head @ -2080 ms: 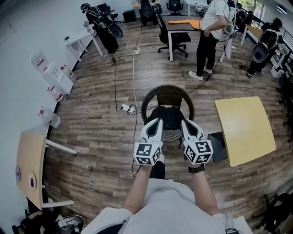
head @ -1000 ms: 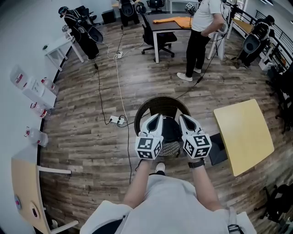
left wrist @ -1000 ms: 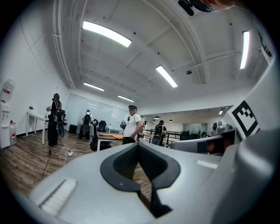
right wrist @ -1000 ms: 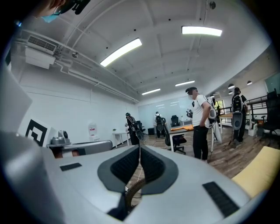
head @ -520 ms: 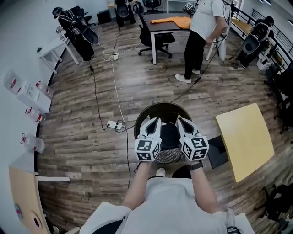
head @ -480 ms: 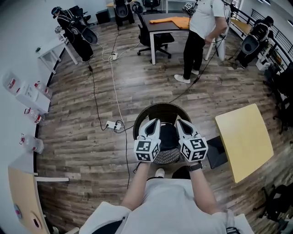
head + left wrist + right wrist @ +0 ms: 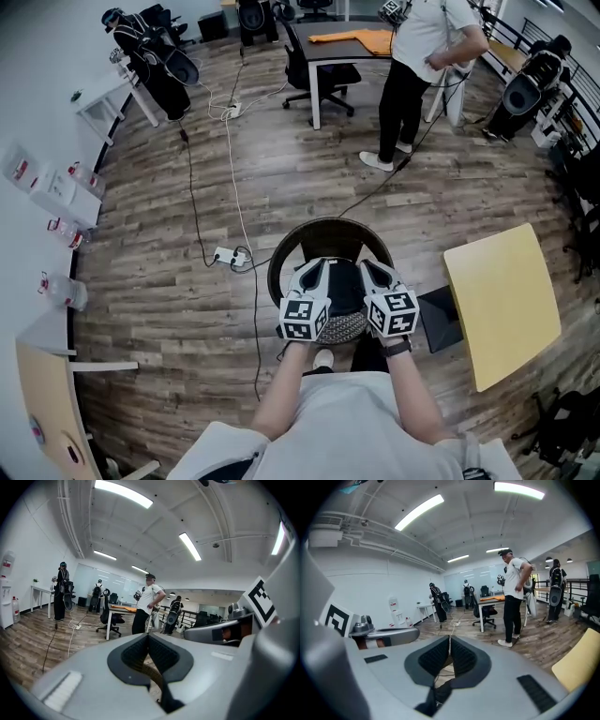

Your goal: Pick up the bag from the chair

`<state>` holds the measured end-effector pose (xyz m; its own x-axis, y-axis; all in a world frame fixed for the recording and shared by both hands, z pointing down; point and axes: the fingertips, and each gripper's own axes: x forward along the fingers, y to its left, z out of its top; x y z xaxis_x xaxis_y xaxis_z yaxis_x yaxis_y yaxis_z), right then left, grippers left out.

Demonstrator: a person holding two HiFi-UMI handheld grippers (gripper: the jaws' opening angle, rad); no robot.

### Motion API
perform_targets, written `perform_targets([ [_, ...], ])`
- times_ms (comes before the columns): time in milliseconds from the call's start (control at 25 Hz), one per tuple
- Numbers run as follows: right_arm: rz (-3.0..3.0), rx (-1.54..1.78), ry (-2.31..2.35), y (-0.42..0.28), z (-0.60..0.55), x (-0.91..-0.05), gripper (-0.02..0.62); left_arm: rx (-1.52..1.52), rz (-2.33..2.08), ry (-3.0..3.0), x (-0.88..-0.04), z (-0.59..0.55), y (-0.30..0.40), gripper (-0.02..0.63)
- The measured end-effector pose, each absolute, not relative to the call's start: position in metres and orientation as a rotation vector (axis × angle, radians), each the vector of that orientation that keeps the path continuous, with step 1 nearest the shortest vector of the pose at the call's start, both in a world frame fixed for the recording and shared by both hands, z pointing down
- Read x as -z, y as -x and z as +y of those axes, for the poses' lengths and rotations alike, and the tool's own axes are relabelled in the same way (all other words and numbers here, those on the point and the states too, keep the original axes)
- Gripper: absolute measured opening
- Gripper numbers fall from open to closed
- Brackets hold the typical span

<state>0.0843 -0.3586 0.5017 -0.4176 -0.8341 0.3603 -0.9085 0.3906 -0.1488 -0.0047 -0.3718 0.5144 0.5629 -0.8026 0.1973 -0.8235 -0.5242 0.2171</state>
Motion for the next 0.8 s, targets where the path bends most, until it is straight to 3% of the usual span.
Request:
perform_targets([
  [800,-2.199,-0.797,-1.255,-0.084,-0.357,-0.703,0.012,-0.478,-1.272,-2.208,-0.709,-0.357,0.027,0.012],
])
